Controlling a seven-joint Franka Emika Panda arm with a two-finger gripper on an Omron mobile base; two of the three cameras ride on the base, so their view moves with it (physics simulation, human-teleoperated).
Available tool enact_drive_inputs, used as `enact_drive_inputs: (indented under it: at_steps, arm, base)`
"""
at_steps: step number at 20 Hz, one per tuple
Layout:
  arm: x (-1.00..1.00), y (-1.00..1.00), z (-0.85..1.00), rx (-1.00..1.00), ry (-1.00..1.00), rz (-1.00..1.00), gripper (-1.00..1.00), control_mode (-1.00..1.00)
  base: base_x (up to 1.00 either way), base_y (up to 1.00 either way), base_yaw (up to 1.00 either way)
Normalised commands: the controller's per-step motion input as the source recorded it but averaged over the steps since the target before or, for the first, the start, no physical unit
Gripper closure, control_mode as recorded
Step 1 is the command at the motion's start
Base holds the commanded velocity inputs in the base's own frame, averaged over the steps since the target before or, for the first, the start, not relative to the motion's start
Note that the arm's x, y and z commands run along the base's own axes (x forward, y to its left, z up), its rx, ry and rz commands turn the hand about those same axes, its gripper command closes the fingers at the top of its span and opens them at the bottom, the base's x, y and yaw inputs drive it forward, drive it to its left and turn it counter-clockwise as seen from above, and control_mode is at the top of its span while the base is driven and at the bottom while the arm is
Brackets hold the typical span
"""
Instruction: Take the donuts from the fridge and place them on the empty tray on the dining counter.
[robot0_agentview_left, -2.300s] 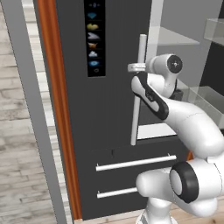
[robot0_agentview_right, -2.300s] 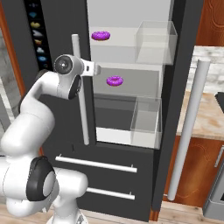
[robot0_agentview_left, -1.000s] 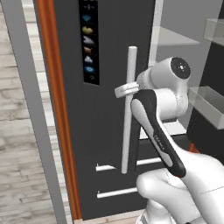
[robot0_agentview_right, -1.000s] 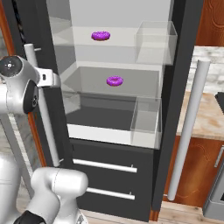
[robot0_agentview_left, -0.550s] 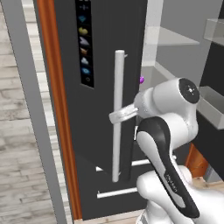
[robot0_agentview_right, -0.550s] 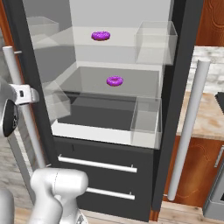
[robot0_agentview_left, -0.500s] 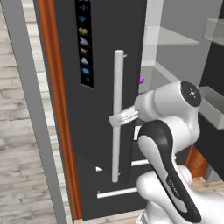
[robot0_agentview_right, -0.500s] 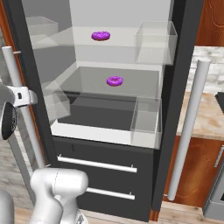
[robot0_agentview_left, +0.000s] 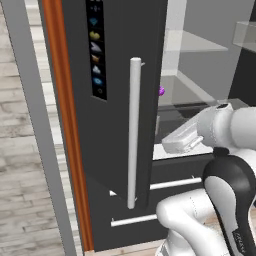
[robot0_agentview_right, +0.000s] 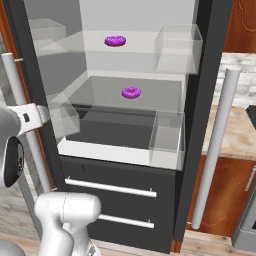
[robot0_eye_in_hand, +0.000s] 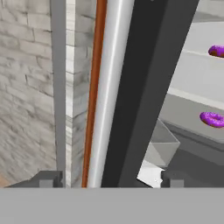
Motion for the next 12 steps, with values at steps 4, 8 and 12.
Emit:
enact_drive_inputs:
  at_steps: [4,8,12]
  arm:
    - [0.04,-0.49,0.04,-0.01,-0.41,0.03,-1.00,-1.00]
    - [0.28,0.00,-0.23,-0.18,0.01,0.00,-1.00,-1.00]
    - [0.00,-0.26,-0.03,-0.40,-0.20,0.20,-1.00,-1.00]
  base:
    - [0.00,0.00,0.00]
    - [0.00,0.00,0.00]
    - [0.00,0.00,0.00]
